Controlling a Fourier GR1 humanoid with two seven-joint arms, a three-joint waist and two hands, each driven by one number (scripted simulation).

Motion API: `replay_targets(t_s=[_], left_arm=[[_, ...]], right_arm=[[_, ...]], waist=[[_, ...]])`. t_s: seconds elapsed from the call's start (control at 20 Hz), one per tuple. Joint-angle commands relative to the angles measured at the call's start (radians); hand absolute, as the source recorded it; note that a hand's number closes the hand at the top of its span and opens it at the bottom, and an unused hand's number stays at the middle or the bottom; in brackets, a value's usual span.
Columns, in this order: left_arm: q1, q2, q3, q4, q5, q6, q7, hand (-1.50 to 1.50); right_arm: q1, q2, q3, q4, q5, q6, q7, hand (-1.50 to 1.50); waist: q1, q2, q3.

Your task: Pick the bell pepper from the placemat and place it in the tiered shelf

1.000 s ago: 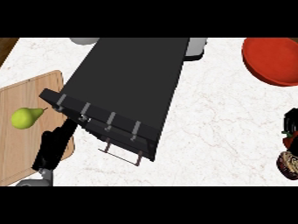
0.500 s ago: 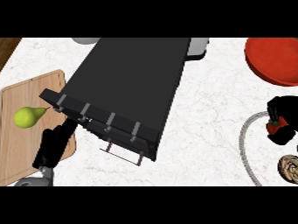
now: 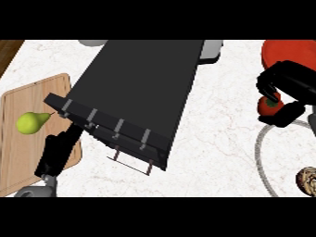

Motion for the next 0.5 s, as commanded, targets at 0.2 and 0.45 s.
replay_targets(t_s=[0.2,0.45], left_arm=[[-0.004,-0.029,-0.008,0.016,-0.018,0.029,-0.003,0.0],[0.028,-0.016,-0.006,-0.014,-0.019,0.016,-0.01,0.0]], right_arm=[[-0.194,0.087,-0.197,-0.031,-0.315,0.243,0.048,1.5],[-0.339,0.151,-0.228,-0.067,-0.363,0.302,0.258,1.5]], waist=[[-0.019,-0.003,-0.001],[-0.015,-0.003,-0.001]])
